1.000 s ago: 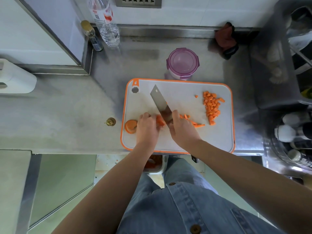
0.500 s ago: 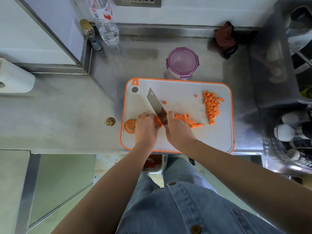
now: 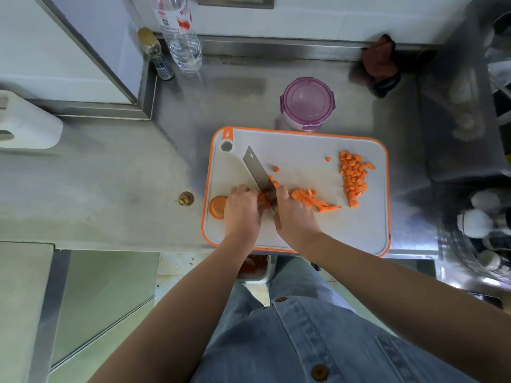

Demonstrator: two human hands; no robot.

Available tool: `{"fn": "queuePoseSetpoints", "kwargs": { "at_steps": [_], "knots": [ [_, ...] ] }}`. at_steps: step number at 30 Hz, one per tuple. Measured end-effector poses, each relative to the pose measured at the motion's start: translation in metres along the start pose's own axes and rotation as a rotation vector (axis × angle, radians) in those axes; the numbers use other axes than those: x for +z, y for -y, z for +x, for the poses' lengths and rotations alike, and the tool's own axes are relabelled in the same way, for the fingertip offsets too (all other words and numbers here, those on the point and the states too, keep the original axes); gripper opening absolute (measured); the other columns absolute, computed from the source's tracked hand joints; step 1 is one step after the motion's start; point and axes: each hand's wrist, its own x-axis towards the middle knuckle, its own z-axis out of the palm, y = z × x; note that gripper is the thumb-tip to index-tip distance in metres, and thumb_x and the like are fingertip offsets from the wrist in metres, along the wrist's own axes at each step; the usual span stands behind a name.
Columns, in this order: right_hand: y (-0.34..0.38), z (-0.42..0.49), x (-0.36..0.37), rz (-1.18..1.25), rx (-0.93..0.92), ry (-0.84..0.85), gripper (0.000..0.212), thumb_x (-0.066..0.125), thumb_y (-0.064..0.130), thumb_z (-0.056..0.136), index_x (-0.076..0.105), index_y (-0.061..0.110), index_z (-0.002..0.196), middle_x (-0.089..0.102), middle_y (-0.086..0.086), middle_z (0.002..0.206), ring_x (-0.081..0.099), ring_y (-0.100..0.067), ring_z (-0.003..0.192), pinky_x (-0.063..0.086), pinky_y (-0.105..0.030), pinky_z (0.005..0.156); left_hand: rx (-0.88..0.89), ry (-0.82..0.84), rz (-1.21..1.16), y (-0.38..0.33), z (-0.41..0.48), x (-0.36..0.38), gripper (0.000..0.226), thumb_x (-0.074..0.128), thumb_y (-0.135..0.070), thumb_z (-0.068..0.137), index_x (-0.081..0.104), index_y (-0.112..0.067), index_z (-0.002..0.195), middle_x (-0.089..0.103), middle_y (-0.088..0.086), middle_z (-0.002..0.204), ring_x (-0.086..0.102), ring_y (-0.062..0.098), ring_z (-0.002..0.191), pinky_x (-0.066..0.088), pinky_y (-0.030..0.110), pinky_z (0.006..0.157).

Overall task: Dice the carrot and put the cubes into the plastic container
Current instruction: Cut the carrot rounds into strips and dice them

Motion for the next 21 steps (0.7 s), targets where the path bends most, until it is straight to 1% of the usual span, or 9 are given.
{"fn": "queuePoseSetpoints", "kwargs": {
  "at_steps": [3, 5, 7, 10, 13, 15, 17, 19, 21],
  "knots": [
    [-0.002, 0.000, -0.003, -0.010, -0.012, 0.010, 0.044, 0.042, 0.007, 0.096, 0.026, 0.005, 0.137, 0.055, -0.009, 0.080, 0.062, -0.034, 0.077, 0.041, -0.037, 0.057, -0.004, -0.001, 0.004, -0.001, -0.001, -0.002, 0.017, 0.068, -0.021, 0.088, 0.070, -0.013, 0.103, 0.063, 0.006, 0.097, 0.053, 0.021, 0.095, 0.043, 0.029, 0.079],
    [-0.004, 0.000, -0.005, -0.003, -0.026, 0.007, 0.036, 0.043, 0.011, 0.098, 0.030, 0.006, 0.131, 0.051, -0.006, 0.076, 0.059, -0.030, 0.071, 0.038, -0.035, 0.055, 0.002, 0.003, -0.007, 0.000, -0.003, -0.003, 0.020, 0.069, -0.022, 0.087, 0.069, -0.013, 0.105, 0.063, 0.006, 0.097, 0.053, 0.022, 0.096, 0.044, 0.031, 0.081],
    [-0.008, -0.001, -0.009, 0.028, -0.034, -0.012, 0.027, 0.042, 0.015, 0.099, 0.033, 0.008, 0.123, 0.055, -0.007, 0.074, 0.059, -0.027, 0.067, 0.042, -0.037, 0.051, 0.003, -0.002, -0.022, 0.000, -0.006, -0.005, 0.023, 0.071, -0.023, 0.085, 0.069, -0.015, 0.107, 0.064, 0.005, 0.099, 0.054, 0.023, 0.097, 0.045, 0.032, 0.083],
    [-0.009, -0.002, -0.015, 0.031, -0.047, -0.060, 0.020, 0.041, 0.017, 0.099, 0.033, 0.011, 0.117, 0.058, -0.008, 0.077, 0.058, -0.024, 0.064, 0.053, -0.041, 0.055, -0.008, -0.015, -0.028, 0.001, -0.008, -0.008, 0.024, 0.069, -0.020, 0.086, 0.068, -0.016, 0.110, 0.064, 0.006, 0.101, 0.054, 0.024, 0.098, 0.045, 0.033, 0.085],
    [-0.006, -0.003, -0.016, 0.015, -0.053, -0.057, 0.017, 0.041, 0.016, 0.099, 0.033, 0.013, 0.113, 0.058, -0.007, 0.076, 0.058, -0.022, 0.061, 0.054, -0.041, 0.053, -0.021, -0.030, -0.025, 0.000, -0.007, -0.011, 0.024, 0.068, -0.018, 0.088, 0.068, -0.015, 0.111, 0.064, 0.007, 0.103, 0.054, 0.025, 0.099, 0.043, 0.033, 0.085],
    [-0.004, -0.004, -0.015, -0.007, -0.067, -0.034, 0.021, 0.041, 0.012, 0.098, 0.033, 0.011, 0.118, 0.054, -0.005, 0.072, 0.055, -0.020, 0.058, 0.048, -0.035, 0.046, -0.038, -0.039, -0.021, -0.001, -0.007, -0.011, 0.020, 0.067, -0.018, 0.089, 0.069, -0.014, 0.108, 0.064, 0.007, 0.102, 0.054, 0.024, 0.098, 0.043, 0.032, 0.083],
    [-0.001, -0.004, -0.013, -0.025, -0.076, -0.014, 0.029, 0.040, 0.009, 0.097, 0.032, 0.008, 0.124, 0.046, 0.000, 0.067, 0.050, -0.017, 0.055, 0.033, -0.025, 0.041, -0.056, -0.040, -0.010, 0.000, -0.006, -0.009, 0.017, 0.066, -0.021, 0.090, 0.069, -0.014, 0.105, 0.064, 0.006, 0.100, 0.054, 0.022, 0.095, 0.042, 0.030, 0.080],
    [0.000, -0.005, -0.011, -0.038, -0.080, -0.014, 0.037, 0.041, 0.007, 0.096, 0.030, 0.007, 0.131, 0.045, 0.000, 0.069, 0.054, -0.021, 0.061, 0.031, -0.025, 0.045, -0.066, -0.041, -0.007, 0.002, -0.005, -0.006, 0.016, 0.065, -0.022, 0.091, 0.070, -0.015, 0.104, 0.064, 0.005, 0.097, 0.053, 0.021, 0.093, 0.041, 0.029, 0.077],
    [0.002, -0.004, -0.009, -0.044, -0.079, -0.016, 0.045, 0.043, 0.006, 0.095, 0.027, 0.005, 0.137, 0.052, -0.007, 0.081, 0.061, -0.029, 0.077, 0.035, -0.031, 0.054, -0.073, -0.046, -0.008, 0.003, -0.003, -0.004, 0.014, 0.064, -0.022, 0.092, 0.070, -0.015, 0.102, 0.064, 0.004, 0.097, 0.053, 0.021, 0.092, 0.041, 0.029, 0.077]
  ]
}}
